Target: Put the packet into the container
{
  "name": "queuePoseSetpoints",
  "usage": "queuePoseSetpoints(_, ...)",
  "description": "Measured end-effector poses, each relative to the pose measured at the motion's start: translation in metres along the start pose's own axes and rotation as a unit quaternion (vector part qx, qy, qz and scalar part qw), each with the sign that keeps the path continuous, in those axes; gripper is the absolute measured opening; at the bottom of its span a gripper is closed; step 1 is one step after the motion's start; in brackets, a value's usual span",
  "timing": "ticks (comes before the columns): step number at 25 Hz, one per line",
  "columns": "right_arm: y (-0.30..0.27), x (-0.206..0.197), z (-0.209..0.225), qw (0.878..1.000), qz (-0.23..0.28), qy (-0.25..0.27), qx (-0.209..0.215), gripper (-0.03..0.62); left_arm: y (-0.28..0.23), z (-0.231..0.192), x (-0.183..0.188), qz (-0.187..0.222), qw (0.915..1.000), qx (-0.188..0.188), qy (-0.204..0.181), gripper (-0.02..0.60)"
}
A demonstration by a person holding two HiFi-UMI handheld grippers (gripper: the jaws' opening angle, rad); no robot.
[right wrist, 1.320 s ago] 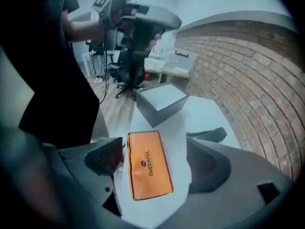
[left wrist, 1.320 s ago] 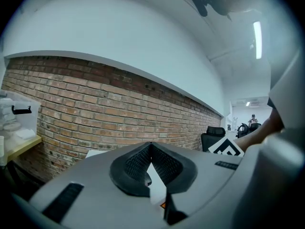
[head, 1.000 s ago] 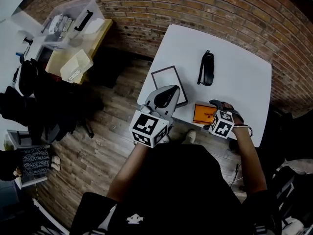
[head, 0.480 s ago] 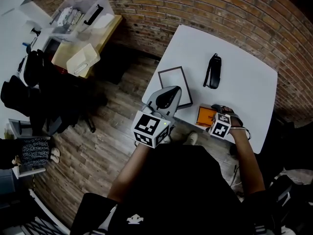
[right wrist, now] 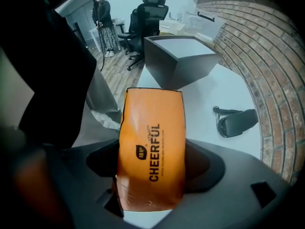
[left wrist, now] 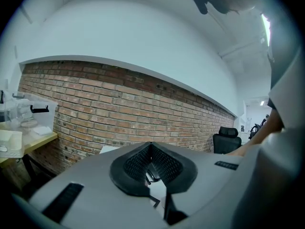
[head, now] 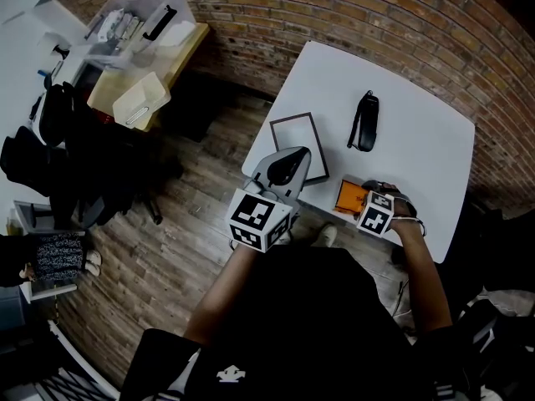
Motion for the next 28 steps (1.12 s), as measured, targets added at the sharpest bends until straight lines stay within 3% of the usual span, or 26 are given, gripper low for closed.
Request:
queuePoseSetpoints(6,0.025,0.005,0.02,0.998,0.008,-0.063,-0.008,0.37,0.001,-0.005,0.003,0.002,1.0,0.007,0.002,0.006)
queuePoseSetpoints(12,0.071,0.024,0.062,0.987,0.046,-0.144,-0.059,0.37,0.007,-0.013,0.004,0.007,0.9998,0.018,0.005,0.006)
queuePoseSetpoints(19,0.102,0.072,0.104,0.964,0.129,-0.213,-0.09,0.37,0.021,-0.028,0.009,0.019,0.9989,0.043,0.004,0.006)
queuePoseSetpoints(28,0.107,0.149,0.131,0.917,0.193,-0.334,-0.102,0.37,0.052,-0.045,0.011,0.038,0.9957,0.083,0.016,0.006)
Point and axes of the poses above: the fingertips, and each gripper's own axes: y backward along the fingers, z to its right, x out of its top, the point moved 6 cm from there along y, backward along the fingers, and after that the axes turned 10 degrees about y, right-handed, at the moved point
